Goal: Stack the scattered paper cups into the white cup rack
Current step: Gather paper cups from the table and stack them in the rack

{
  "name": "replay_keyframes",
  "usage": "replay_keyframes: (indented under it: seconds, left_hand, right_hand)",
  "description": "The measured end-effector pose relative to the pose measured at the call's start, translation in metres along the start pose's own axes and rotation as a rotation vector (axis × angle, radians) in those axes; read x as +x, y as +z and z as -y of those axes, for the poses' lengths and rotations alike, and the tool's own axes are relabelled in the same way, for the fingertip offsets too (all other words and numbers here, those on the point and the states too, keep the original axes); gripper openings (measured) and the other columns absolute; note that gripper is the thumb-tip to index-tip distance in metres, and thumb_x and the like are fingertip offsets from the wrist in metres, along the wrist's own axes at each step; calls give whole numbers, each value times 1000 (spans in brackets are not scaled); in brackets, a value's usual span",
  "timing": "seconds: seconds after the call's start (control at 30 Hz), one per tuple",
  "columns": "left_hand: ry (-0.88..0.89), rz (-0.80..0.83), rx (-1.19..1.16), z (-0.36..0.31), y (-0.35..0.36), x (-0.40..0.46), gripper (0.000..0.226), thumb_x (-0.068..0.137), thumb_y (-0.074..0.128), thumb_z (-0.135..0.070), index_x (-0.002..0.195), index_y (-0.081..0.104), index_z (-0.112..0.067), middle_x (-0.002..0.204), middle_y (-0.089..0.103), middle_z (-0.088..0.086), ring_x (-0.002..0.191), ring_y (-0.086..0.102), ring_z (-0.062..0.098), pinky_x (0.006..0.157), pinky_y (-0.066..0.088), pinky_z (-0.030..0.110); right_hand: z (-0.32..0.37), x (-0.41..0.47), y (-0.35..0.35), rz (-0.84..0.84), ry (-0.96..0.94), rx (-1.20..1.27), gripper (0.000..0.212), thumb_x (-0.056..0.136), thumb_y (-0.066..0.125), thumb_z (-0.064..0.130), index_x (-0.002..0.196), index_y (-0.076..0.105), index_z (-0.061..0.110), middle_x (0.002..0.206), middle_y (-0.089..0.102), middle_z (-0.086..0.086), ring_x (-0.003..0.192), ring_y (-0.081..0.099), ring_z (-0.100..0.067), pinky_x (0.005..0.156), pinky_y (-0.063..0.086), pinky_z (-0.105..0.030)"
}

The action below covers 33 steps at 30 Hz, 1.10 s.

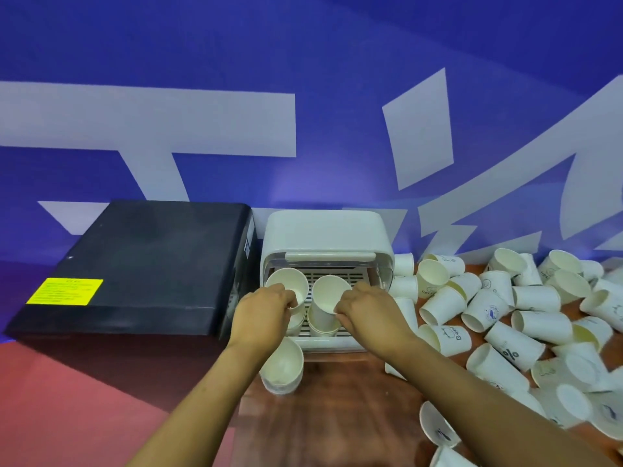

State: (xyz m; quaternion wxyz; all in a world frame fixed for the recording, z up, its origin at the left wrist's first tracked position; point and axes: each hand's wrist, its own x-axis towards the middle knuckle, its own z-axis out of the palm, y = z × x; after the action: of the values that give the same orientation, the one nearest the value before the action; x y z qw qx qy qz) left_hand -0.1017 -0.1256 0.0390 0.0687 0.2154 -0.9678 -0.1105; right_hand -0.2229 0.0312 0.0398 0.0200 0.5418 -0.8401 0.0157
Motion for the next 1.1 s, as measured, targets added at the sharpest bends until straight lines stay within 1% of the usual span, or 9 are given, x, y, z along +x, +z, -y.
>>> replay_keyframes:
  seconds: [0.13,0.4,0.53,0.6,0.67,0.73,0.83,0.97,1.1]
  left_hand:
    - [-5,43,2,5,10,10,25,93,50,-16,108,66,-25,101,63,-5,94,60,19,76,44,29]
    - [-18,181,20,12,29,24,28,91,48,-14,111,64,-26,109,61,-5,98,60,19,82,43,29]
    - [-18,242,11,16,38,28,30,91,48,-14,113,65,-27,113,63,-6,101,61,18,86,47,30]
    - [-17,265,14,18,40,29,29,93,46,-15,109,66,-27,113,64,-6,101,61,18,87,46,31]
    - [-24,280,14,20,40,30,30,93,46,-15,108,67,-29,114,65,-7,102,61,17,88,45,31]
    - [-28,293,9,20,41,31,30,92,46,-15,108,68,-29,114,66,-8,102,61,16,88,46,31]
    - [-35,338,11,19,45,31,32,91,46,-15,109,68,-30,112,68,-7,101,62,16,86,46,30]
    - [-32,419,21,18,50,30,31,94,44,-19,114,65,-30,116,67,-7,107,60,15,91,42,31]
    - [-19,454,9,16,51,29,31,96,42,-26,118,63,-30,118,66,-6,108,60,17,93,42,32]
  right_hand:
    - [-2,9,11,23,-17,-18,5,70,74,19,65,72,18,64,65,2,65,58,-21,54,48,-31]
    - [-4,16,26,154,-61,-141,25,42,87,27,47,63,25,48,54,8,52,52,-13,44,38,-22]
    - [-7,19,38,170,-64,-167,26,39,88,26,46,64,25,48,55,9,51,52,-12,43,38,-21]
    - [-9,19,45,186,-54,-144,20,47,86,23,52,67,25,53,59,8,55,55,-14,45,41,-22]
    - [-10,19,49,238,-39,-93,9,64,77,16,67,71,23,66,65,4,65,59,-19,53,46,-26]
    - [-11,20,54,252,-24,-63,12,77,66,10,81,73,19,80,68,-1,77,60,-23,63,48,-31]
    - [-10,21,59,256,-19,-41,18,85,57,8,95,70,16,93,67,-4,91,59,-26,71,46,-34]
    - [-9,19,61,329,7,66,32,92,44,13,119,61,15,116,62,-6,109,50,-26,88,43,-36]
    - [-11,15,64,354,23,137,33,93,43,21,123,58,16,123,61,-4,112,49,-23,94,44,-36]
